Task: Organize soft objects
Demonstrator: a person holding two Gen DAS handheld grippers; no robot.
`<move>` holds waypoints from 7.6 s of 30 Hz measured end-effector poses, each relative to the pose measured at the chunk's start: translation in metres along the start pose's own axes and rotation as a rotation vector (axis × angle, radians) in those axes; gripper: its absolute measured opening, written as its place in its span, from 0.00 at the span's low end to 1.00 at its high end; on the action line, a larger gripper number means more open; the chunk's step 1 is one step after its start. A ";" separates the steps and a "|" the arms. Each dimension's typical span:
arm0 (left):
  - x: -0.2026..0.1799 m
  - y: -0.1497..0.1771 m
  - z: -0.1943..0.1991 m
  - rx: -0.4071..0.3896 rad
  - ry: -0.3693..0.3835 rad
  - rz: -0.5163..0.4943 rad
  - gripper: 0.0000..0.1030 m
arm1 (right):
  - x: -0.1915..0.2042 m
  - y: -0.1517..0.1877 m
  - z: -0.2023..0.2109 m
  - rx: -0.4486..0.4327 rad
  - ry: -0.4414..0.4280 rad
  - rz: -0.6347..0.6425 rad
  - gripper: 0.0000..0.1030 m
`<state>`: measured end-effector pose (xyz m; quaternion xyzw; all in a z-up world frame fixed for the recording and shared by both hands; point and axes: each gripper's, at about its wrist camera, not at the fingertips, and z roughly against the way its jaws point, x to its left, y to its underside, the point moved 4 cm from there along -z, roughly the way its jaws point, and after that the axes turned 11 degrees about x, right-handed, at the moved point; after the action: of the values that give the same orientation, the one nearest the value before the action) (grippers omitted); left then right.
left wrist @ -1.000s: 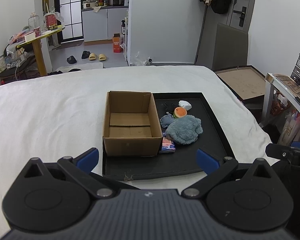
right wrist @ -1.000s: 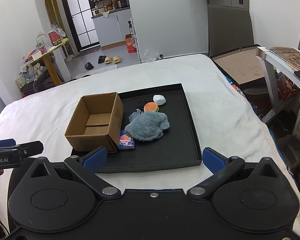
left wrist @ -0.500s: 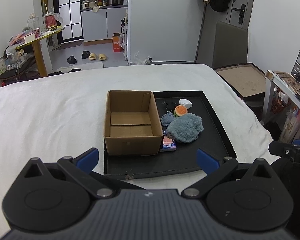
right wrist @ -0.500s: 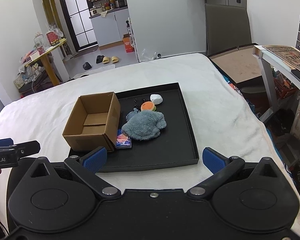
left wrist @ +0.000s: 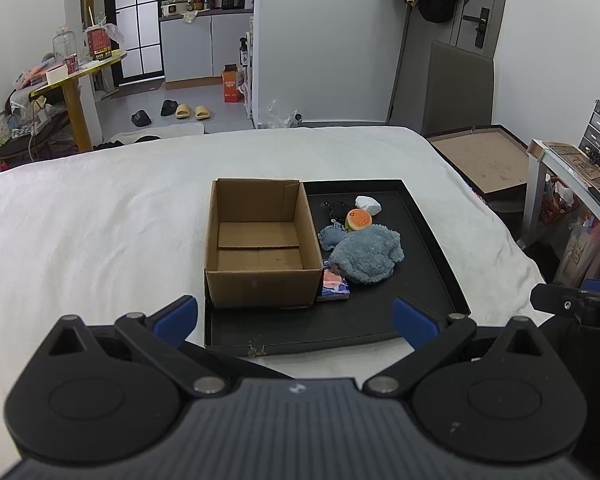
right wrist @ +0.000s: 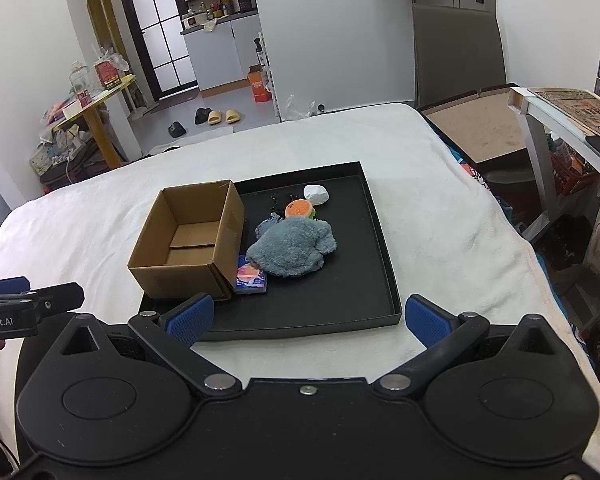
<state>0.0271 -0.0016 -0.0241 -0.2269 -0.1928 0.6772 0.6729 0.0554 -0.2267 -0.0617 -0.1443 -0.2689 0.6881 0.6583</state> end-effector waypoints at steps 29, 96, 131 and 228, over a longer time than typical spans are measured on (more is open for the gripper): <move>-0.001 -0.003 0.002 -0.008 -0.001 0.007 1.00 | -0.002 0.000 -0.001 0.001 0.002 -0.004 1.00; 0.077 -0.064 -0.172 0.108 -0.071 0.148 0.79 | -0.010 -0.079 -0.190 0.165 -0.097 -0.153 0.92; 0.086 -0.063 -0.232 0.179 -0.175 0.204 0.70 | 0.004 -0.075 -0.305 0.193 -0.048 -0.420 1.00; 0.096 -0.048 -0.228 0.183 -0.073 0.247 0.11 | 0.129 -0.123 -0.197 0.049 -0.106 0.744 0.41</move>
<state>0.1966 0.0852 -0.1896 -0.1618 -0.1251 0.7773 0.5950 0.2544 -0.0658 -0.1326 -0.1804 -0.2150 0.8930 0.3518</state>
